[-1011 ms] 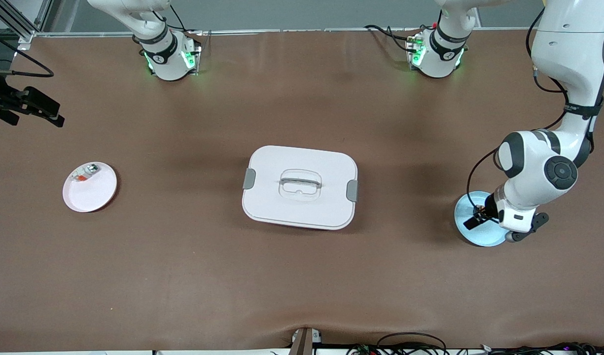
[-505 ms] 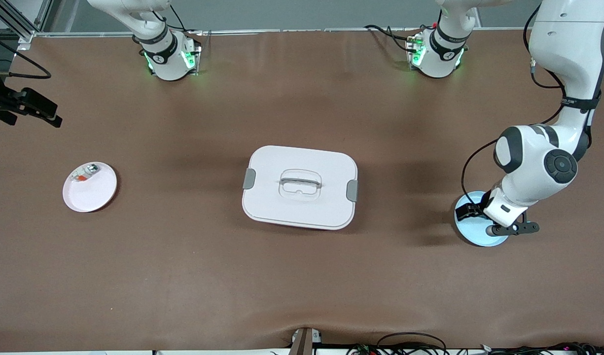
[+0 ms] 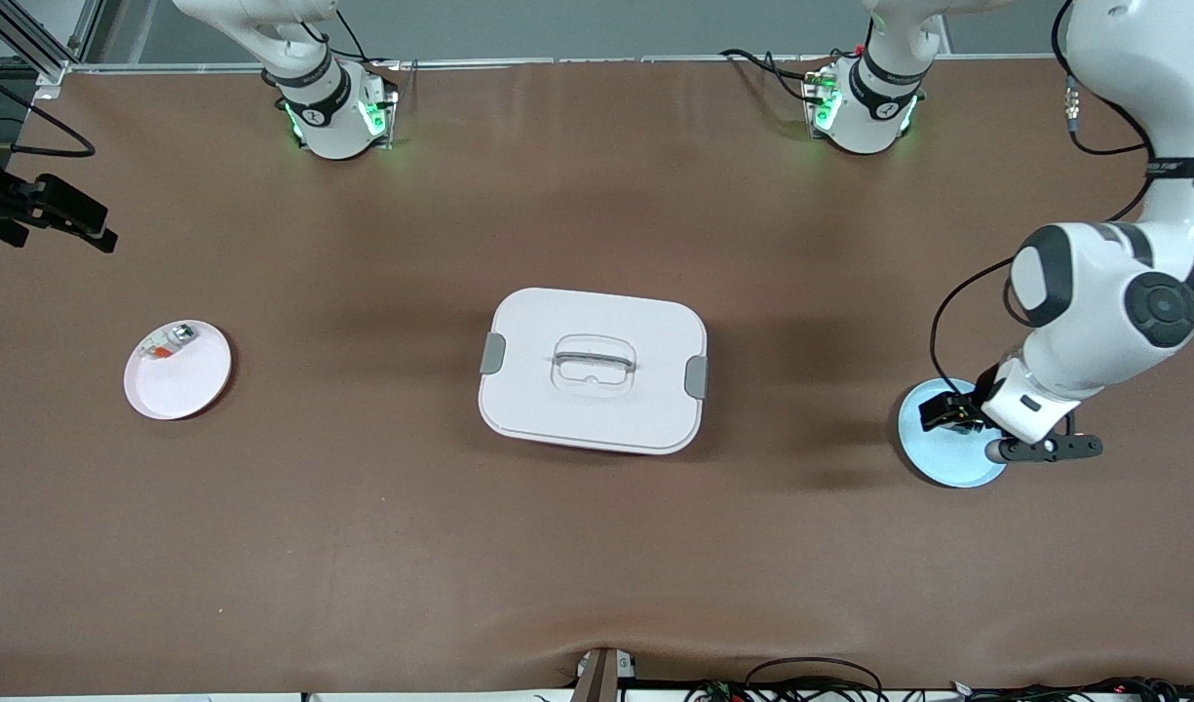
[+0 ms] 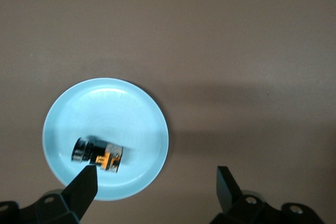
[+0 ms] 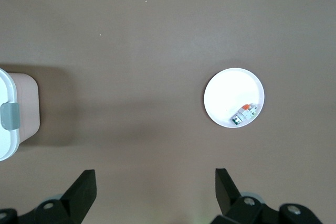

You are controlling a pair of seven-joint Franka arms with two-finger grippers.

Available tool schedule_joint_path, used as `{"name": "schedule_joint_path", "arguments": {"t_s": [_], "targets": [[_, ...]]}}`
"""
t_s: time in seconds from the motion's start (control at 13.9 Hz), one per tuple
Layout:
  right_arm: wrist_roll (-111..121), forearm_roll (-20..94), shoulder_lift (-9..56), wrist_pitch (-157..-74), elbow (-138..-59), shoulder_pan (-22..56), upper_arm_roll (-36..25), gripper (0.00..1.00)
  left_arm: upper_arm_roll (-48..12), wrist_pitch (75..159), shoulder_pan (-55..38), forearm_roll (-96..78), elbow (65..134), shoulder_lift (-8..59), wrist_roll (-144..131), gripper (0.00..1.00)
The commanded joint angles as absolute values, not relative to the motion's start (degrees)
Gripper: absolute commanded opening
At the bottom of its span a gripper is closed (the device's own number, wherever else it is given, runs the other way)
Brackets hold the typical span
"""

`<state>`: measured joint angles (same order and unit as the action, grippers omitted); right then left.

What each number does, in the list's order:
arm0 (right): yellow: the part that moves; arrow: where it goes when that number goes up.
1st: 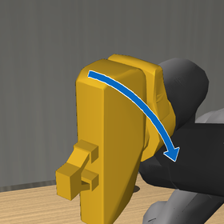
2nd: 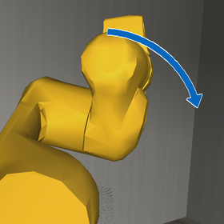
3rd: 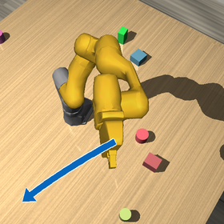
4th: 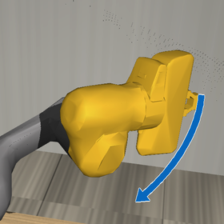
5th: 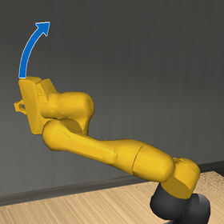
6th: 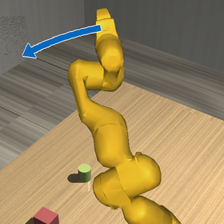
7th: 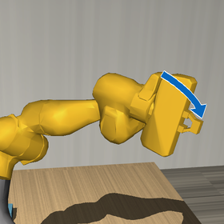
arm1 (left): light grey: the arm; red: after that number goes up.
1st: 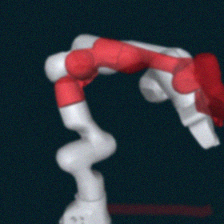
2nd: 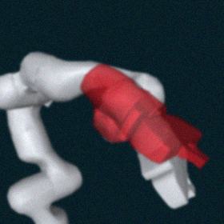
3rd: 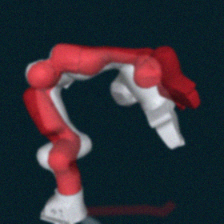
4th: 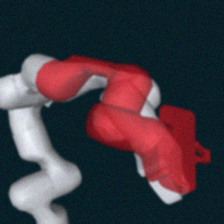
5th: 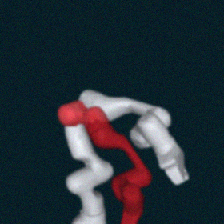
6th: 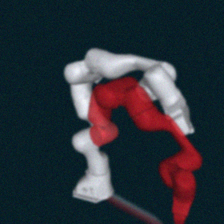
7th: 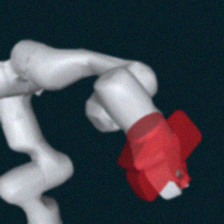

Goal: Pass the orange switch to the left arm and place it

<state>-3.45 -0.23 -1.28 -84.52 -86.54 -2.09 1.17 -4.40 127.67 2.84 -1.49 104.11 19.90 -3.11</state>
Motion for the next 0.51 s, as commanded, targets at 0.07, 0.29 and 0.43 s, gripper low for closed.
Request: {"name": "schedule_joint_path", "arguments": {"t_s": [0.07,0.29,0.43], "targets": [[-3.1,-1.1,-2.1,-84.8,-87.1,-2.6,1.5,1.0,-4.1,120.9,2.9,-2.2,102.1,15.1,-2.2,1.0],[-3.2,-1.1,-2.1,-84.8,-87.1,-2.8,1.5,1.0,-4.1,114.6,3.0,-2.2,102.1,9.9,-2.2,1.0],[-3.2,-1.1,-2.1,-85.3,-86.8,-3.6,1.4,1.0,-4.0,110.0,3.1,0.0,102.0,5.8,-1.9,1.0]]}}
